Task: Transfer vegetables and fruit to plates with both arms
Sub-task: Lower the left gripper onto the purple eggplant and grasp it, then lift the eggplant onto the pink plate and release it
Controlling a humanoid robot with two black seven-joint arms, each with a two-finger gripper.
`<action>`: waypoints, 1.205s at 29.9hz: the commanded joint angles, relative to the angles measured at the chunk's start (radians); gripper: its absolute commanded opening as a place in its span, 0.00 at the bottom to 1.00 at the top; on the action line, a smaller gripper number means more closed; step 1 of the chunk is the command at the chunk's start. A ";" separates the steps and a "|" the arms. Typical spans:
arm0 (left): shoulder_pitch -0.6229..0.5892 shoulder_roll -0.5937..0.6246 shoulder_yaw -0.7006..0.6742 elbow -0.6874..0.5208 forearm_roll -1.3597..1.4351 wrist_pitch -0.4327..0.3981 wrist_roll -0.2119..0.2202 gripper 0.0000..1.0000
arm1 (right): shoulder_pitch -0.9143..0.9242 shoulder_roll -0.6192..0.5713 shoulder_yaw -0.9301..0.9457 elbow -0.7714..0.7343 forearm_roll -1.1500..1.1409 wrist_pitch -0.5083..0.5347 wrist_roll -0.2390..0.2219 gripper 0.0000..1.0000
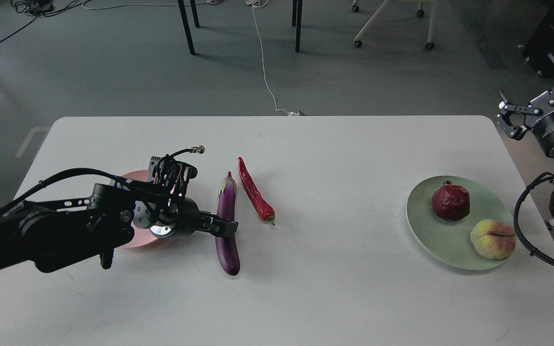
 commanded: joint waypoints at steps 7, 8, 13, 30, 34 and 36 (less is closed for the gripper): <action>0.003 0.036 -0.023 -0.049 0.004 -0.033 0.004 0.13 | 0.002 -0.006 0.000 -0.002 0.000 0.000 0.000 0.99; -0.003 0.058 -0.031 -0.083 -0.001 -0.033 0.005 0.13 | 0.003 -0.009 0.000 -0.002 0.000 0.000 0.000 0.99; -0.032 0.195 -0.109 -0.202 -0.009 -0.033 0.004 0.14 | 0.005 -0.016 0.000 0.000 0.000 0.000 0.000 0.99; 0.104 0.419 -0.169 -0.080 -0.022 -0.033 -0.023 0.50 | 0.019 -0.019 -0.002 0.003 -0.001 0.000 -0.002 0.99; 0.117 0.401 -0.169 -0.057 -0.021 -0.033 -0.018 0.59 | 0.023 -0.019 -0.002 0.005 -0.001 0.000 -0.002 0.99; 0.117 0.395 -0.170 -0.057 -0.025 -0.033 -0.016 0.77 | 0.023 -0.021 -0.002 0.005 -0.001 0.000 -0.002 0.99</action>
